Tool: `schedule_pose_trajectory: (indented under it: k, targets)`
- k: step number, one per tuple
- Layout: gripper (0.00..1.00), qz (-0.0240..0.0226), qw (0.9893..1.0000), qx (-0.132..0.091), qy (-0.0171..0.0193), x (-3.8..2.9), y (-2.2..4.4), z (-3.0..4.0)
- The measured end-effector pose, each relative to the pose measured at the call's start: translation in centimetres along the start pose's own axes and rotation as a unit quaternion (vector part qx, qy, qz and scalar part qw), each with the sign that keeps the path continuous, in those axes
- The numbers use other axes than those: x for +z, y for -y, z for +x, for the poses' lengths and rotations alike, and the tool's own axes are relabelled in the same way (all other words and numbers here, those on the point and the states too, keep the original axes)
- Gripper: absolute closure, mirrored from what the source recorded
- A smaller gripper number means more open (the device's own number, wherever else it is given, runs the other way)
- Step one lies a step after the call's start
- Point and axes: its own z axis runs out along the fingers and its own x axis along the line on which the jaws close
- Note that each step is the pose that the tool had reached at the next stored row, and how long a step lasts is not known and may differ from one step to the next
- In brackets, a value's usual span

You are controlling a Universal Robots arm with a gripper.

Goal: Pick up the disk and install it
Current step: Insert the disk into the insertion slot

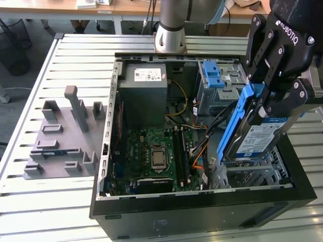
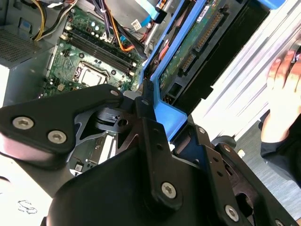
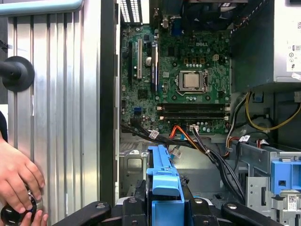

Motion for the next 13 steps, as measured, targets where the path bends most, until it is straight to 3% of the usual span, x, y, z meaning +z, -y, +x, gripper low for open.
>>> schedule_pose_trajectory:
  k: [13]
  targets:
    - [0.64, 0.0, 1.0, 0.0, -0.0001, 0.48, 1.39, -0.02]
